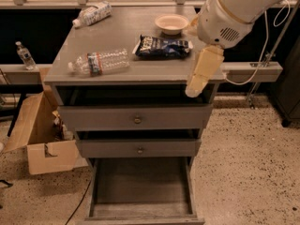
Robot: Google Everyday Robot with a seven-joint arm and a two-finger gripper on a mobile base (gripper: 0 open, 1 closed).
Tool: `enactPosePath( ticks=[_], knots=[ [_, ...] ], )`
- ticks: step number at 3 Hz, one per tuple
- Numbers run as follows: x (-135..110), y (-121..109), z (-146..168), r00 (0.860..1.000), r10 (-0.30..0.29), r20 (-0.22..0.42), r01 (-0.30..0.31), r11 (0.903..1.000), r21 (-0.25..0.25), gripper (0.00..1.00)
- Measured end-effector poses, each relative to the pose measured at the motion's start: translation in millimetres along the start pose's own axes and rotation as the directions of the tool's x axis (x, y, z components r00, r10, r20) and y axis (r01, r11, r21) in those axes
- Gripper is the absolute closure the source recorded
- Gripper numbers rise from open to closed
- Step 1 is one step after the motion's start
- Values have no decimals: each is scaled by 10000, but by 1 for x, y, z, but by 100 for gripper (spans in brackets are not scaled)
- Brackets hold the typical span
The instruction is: Place water bottle into bottom drawer
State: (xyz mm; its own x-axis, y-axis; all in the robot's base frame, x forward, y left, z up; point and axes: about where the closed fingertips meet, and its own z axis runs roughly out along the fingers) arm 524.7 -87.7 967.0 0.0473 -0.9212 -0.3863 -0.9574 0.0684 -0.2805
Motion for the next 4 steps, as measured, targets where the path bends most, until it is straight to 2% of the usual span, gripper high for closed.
enactPosePath(
  ticks=[1, 2, 3, 4],
  knots=[
    [-26, -31, 31, 9972, -737, 93, 739, 9972, -120, 0],
    [-60, -62, 72, 9891, -1468, 78, 1470, 9887, -291, 0],
    [-92, -90, 130, 9794, -2018, -127, 2006, 9778, -612, 0],
    [-106, -102, 161, 9798, -1987, -225, 1967, 9780, -688, 0]
  ],
)
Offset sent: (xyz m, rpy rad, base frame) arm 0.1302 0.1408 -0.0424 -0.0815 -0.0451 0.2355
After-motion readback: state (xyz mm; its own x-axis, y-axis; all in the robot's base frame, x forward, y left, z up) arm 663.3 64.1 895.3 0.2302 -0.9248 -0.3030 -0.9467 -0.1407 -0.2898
